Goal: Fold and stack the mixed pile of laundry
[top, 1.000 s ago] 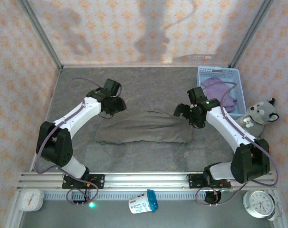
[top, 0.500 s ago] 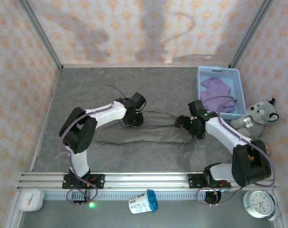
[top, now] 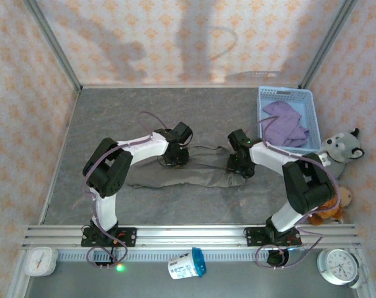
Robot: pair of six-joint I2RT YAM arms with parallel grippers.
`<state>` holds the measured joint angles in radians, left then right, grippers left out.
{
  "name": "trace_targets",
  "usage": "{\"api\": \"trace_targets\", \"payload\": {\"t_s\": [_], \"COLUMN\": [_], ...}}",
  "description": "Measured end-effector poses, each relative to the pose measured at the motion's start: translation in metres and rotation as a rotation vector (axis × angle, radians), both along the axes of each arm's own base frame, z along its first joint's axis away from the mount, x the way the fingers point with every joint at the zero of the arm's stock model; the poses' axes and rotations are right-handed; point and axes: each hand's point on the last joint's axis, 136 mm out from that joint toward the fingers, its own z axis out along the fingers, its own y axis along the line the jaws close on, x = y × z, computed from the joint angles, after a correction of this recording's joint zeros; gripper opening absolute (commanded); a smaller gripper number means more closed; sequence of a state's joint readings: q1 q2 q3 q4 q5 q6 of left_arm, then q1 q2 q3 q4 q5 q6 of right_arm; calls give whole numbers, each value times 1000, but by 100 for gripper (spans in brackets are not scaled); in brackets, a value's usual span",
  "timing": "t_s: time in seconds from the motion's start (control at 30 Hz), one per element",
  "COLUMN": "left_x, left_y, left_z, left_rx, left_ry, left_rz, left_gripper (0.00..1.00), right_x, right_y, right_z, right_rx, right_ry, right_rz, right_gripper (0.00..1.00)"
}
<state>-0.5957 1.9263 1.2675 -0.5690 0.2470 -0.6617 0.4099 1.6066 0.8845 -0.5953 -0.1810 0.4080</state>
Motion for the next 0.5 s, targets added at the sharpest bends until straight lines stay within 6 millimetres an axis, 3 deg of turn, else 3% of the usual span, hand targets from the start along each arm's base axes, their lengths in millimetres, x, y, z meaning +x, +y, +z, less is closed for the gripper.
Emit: {"api": "trace_targets", "payload": {"t_s": [0.17,0.3,0.5], "left_x": [1,5,23], "left_y": [-1,-4,-31], "left_z": [-1,-1,1], "left_rx": [-6,-7,-21], "left_ry": [-2,-2,-20], "left_rz": [11,13,-8], "left_gripper": [12,12,11], "right_x": [10,17,44], "right_y": [14,15,16], "right_z": [4,18,67], "right_rx": [32,15,-29], "right_ry": [-21,-25,-95], "right_rz": [36,61,104], "right_gripper": [0,0,0]}}
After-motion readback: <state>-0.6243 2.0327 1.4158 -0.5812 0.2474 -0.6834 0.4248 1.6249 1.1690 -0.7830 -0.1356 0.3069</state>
